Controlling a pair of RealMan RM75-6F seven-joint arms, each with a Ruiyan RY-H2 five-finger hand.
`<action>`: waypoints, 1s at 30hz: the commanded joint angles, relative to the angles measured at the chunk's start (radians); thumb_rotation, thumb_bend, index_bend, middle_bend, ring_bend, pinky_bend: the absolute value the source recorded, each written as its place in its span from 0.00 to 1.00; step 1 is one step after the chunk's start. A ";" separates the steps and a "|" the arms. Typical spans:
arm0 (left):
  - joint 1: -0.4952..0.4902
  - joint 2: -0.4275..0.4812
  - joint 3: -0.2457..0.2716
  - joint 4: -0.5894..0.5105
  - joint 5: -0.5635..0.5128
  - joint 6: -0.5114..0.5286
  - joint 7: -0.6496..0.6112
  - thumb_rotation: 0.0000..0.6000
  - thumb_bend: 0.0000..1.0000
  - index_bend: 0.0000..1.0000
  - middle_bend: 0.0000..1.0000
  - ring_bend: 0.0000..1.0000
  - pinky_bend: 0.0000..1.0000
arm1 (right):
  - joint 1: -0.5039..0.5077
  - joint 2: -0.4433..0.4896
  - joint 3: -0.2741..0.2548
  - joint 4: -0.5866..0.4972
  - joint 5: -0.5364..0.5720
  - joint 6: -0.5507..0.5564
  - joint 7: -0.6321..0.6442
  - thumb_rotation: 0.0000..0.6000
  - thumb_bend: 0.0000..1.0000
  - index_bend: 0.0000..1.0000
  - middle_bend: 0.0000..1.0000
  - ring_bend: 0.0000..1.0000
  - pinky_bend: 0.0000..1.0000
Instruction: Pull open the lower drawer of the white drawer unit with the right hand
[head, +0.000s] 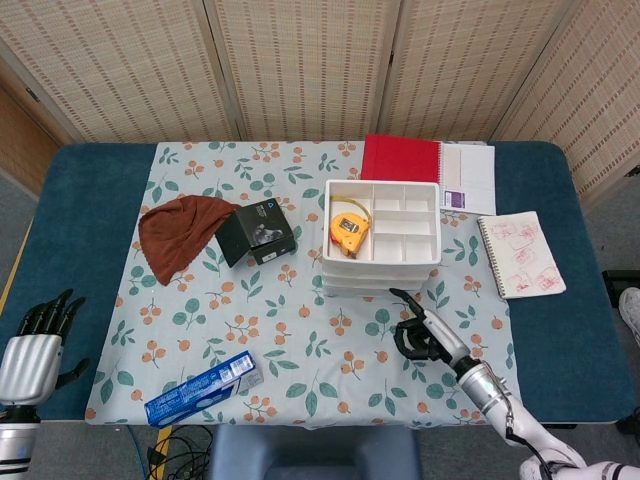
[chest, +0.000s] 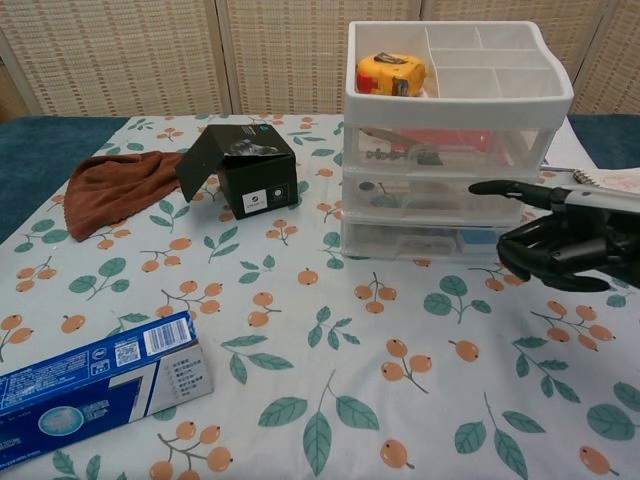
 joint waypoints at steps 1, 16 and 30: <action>-0.001 0.000 -0.001 0.000 -0.003 -0.002 0.001 1.00 0.17 0.13 0.08 0.12 0.13 | 0.050 -0.055 0.029 0.032 0.035 -0.077 0.122 1.00 0.55 0.02 0.70 0.86 0.96; -0.005 0.010 -0.011 -0.008 -0.016 -0.005 -0.003 1.00 0.17 0.13 0.08 0.12 0.13 | 0.135 -0.172 0.067 0.182 0.049 -0.184 0.290 1.00 0.57 0.02 0.70 0.87 0.96; -0.007 0.012 -0.011 -0.010 -0.023 -0.011 -0.009 1.00 0.17 0.13 0.08 0.12 0.13 | 0.143 -0.186 0.064 0.215 0.051 -0.172 0.285 1.00 0.58 0.02 0.69 0.86 0.96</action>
